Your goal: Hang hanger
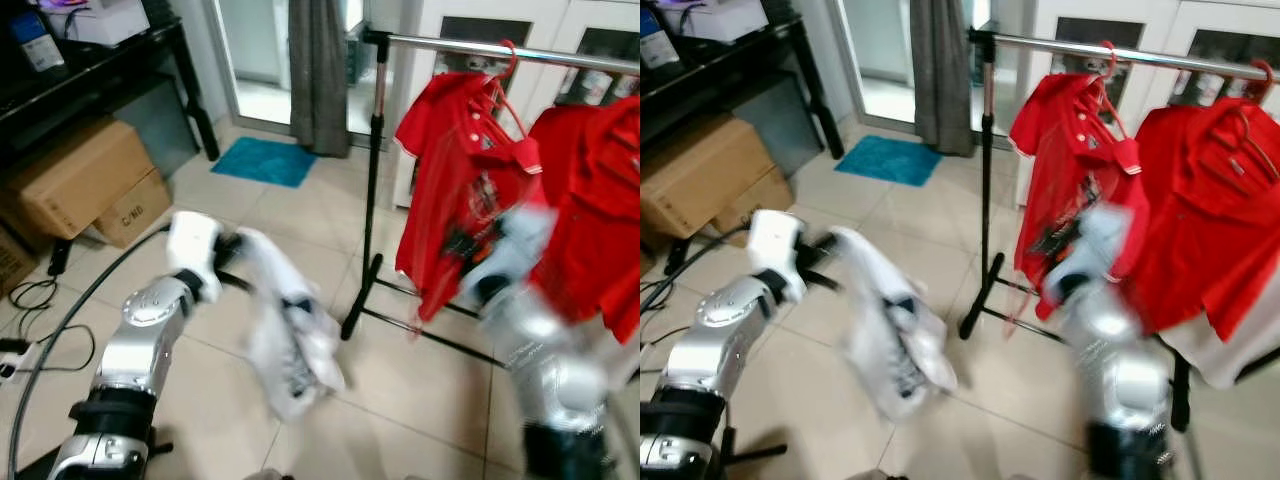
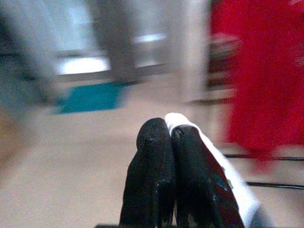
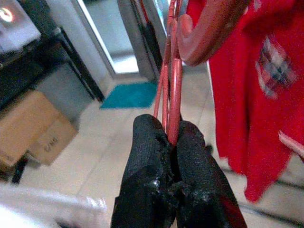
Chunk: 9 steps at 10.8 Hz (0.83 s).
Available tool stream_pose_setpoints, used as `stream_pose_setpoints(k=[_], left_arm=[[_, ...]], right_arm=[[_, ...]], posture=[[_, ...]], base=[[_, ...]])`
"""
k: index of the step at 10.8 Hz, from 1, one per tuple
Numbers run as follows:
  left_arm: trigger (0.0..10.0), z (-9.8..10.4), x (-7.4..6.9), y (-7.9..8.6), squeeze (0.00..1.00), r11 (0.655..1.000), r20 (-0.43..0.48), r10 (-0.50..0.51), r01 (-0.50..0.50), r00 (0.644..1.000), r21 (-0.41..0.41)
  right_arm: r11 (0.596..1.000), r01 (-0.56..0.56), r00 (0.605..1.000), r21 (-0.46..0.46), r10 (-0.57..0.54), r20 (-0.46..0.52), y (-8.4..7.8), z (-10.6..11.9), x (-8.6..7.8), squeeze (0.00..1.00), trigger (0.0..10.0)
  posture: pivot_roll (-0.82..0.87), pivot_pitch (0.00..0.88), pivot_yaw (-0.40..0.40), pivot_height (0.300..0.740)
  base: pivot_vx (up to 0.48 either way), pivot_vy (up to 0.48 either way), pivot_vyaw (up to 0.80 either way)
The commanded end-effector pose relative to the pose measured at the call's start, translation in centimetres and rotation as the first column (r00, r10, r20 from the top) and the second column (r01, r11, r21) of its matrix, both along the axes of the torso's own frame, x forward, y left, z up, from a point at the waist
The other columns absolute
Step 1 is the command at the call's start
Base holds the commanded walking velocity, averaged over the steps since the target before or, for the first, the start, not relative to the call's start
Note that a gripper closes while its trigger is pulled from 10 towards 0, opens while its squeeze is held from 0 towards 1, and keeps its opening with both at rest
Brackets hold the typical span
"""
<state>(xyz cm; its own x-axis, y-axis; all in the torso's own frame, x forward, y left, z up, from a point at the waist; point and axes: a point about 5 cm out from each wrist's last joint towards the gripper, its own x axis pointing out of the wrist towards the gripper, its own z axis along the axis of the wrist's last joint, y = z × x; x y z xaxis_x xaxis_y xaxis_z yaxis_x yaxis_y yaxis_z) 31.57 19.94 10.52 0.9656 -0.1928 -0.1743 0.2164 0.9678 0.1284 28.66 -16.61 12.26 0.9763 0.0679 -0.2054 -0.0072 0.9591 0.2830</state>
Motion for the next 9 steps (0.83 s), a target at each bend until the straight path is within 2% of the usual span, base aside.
stream_pose_setpoints(k=[1,2,3,4,5,6,7,9], left_arm=[[10.0,-0.3,-0.1,0.0,0.00,0.991,-0.017,0.129,-0.128,0.992,0.040],[10.0,-0.6,-0.2,-0.4,0.00,0.987,-0.054,0.157,-0.158,0.986,-0.015],[10.0,-0.2,-0.1,-1.7,0.00,0.981,-0.024,0.136,-0.138,0.990,-0.140],[10.0,0.4,-0.1,-2.2,0.00,0.964,0.071,0.183,-0.165,0.980,-0.210],[10.0,0.5,-0.1,-2.3,0.00,0.951,0.081,0.230,-0.207,0.970,-0.230],[10.0,0.1,-0.2,-1.7,0.00,0.908,0.007,0.391,-0.384,0.920,-0.165],[10.0,0.4,-0.4,-2.5,0.00,0.932,0.019,0.304,-0.293,0.953,-0.215],[10.0,0.4,-0.9,-3.6,0.00,0.953,0.046,0.150,-0.132,0.988,-0.273]], right_arm=[[0.998,0.058,0.998,-0.022,-0.057,0.014,0.0,0.0,-0.1,0.00,10.0],[0.996,0.085,0.996,-0.022,-0.084,0.029,0.0,0.0,-0.1,0.00,10.0],[0.989,0.121,0.991,-0.081,-0.116,0.069,-0.2,0.3,0.0,0.00,10.0],[0.992,0.098,0.994,-0.081,-0.093,0.061,-0.1,0.1,-0.1,0.00,10.0],[0.992,0.098,0.994,-0.076,-0.094,0.059,-0.1,0.0,-0.2,0.00,10.0],[0.993,0.093,0.995,-0.071,-0.090,0.049,0.1,-0.3,-0.3,0.00,10.0],[0.992,0.091,0.995,-0.084,-0.087,0.050,0.2,-0.4,-0.3,0.00,10.0],[0.991,0.086,0.995,-0.106,-0.080,0.057,0.4,-0.5,-0.3,0.00,10.0]], posture=[[-0.12,0.000,0.102,0.740],[-0.12,0.000,0.094,0.740],[-0.12,0.000,0.092,0.740],[-0.12,0.000,0.087,0.740],[-0.12,0.000,0.087,0.740],[-0.11,0.000,0.077,0.740],[-0.11,0.000,0.072,0.740],[-0.11,0.000,0.073,0.740]], base=[[0.000,0.000,-0.80],[0.000,0.000,-0.80],[0.000,0.000,-0.80],[0.000,0.000,-0.80],[0.000,0.000,-0.80],[0.000,0.000,-0.80],[0.000,0.000,-0.80],[0.000,0.000,-0.80]])
